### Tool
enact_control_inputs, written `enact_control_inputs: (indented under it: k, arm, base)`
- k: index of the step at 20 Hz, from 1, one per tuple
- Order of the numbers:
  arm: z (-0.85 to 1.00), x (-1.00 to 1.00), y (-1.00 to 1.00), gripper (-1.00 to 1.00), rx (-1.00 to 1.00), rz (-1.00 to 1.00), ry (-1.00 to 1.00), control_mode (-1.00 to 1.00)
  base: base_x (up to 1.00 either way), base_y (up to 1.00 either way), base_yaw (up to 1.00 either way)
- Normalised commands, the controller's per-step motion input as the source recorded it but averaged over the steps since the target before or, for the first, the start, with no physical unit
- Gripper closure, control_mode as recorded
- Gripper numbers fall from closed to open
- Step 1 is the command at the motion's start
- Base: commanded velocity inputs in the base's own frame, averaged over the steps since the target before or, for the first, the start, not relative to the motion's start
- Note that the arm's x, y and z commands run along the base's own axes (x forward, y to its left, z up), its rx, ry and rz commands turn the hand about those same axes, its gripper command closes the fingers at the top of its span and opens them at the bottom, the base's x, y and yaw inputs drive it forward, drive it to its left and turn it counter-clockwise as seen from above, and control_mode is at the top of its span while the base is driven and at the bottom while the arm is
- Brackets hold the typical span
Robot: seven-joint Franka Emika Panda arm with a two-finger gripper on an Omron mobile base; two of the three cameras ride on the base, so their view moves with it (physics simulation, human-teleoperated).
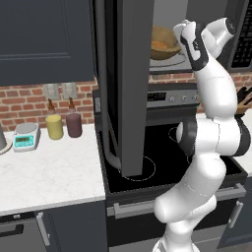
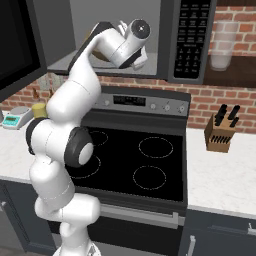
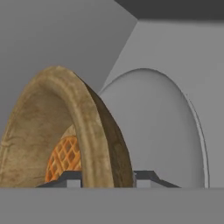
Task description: Open the microwave, place the bowl with waffle inside the microwave, then close the microwave door and turn it on.
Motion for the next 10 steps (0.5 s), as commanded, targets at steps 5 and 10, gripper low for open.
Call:
enact_control_inputs:
  k: [5, 10]
  arm:
    - [0.0, 0.46, 0.0, 1.0, 0.0, -0.05, 0.03, -1.0]
    - [-0.03, 0.4, 0.0, 1.0, 0.0, -0.04, 0.05, -1.0]
  base:
    - [0.0, 0.0, 0.0]
    - [0.0, 0.0, 0.0]
